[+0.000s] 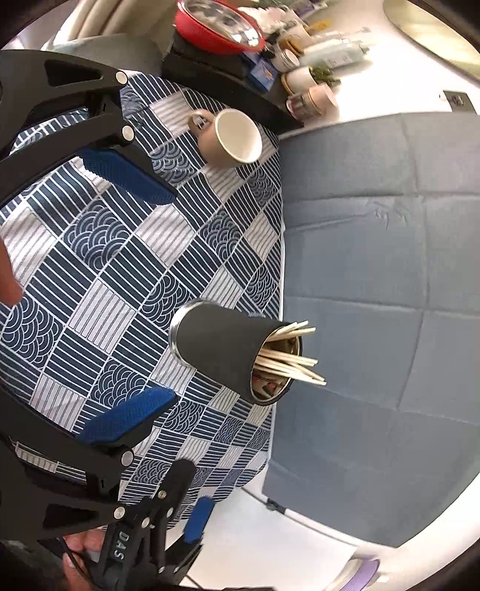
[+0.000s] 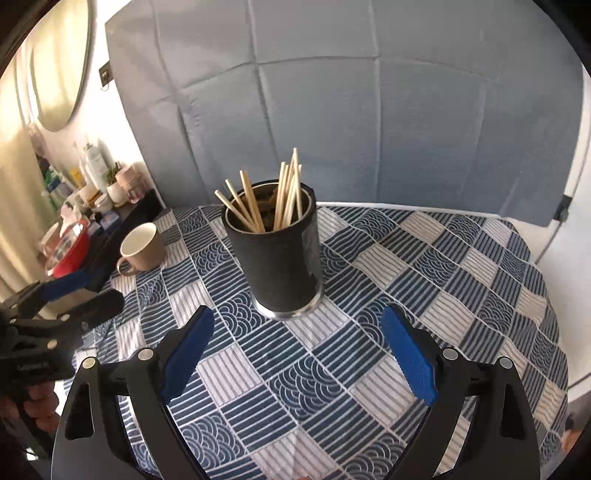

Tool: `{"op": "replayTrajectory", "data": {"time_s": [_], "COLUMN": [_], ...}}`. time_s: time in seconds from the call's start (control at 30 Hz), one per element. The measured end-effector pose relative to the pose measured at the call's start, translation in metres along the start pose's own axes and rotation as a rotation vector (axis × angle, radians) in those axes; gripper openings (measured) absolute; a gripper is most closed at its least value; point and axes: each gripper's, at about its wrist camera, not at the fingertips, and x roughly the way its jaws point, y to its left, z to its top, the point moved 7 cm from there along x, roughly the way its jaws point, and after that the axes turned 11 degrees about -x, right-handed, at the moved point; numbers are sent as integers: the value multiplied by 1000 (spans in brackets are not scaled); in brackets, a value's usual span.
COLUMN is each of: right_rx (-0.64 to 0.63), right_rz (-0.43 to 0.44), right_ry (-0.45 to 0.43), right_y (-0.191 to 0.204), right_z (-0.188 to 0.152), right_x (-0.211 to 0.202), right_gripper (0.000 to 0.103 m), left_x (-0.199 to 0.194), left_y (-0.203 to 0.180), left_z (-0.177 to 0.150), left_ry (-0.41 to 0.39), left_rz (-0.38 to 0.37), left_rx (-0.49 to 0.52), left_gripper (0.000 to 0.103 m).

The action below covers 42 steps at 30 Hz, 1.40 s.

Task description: Organize utensils

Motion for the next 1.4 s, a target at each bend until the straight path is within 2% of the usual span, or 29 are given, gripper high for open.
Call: {"op": "replayTrajectory", "data": {"time_s": [0.2,0.33,0.5,0.77,1.4], "right_rx": [22,38,47,31,42], "right_rz": [-3,-1,-37,-11,10], "right_ry": [18,31,36,89,99], "right_y": [-3,-2,-6,4,7], "right_z": [-9,-15,-19,-33,-39], "right_x": [-18,-22,-28,-20,-19], "right_gripper": [89,89,90,91,92], "left_x": [-17,-24,-23,-17,-18], "left_y": [-4,-7,-5,3,1], "left_z": [-4,-6,-9,-21,-29], "left_ry": [0,-29,-14,52,84], "left_rz": [-25,1,19,34,31], "left_rx": [-36,-11,-26,-61,-48], "left_gripper": [97,97,97,97,97]}}
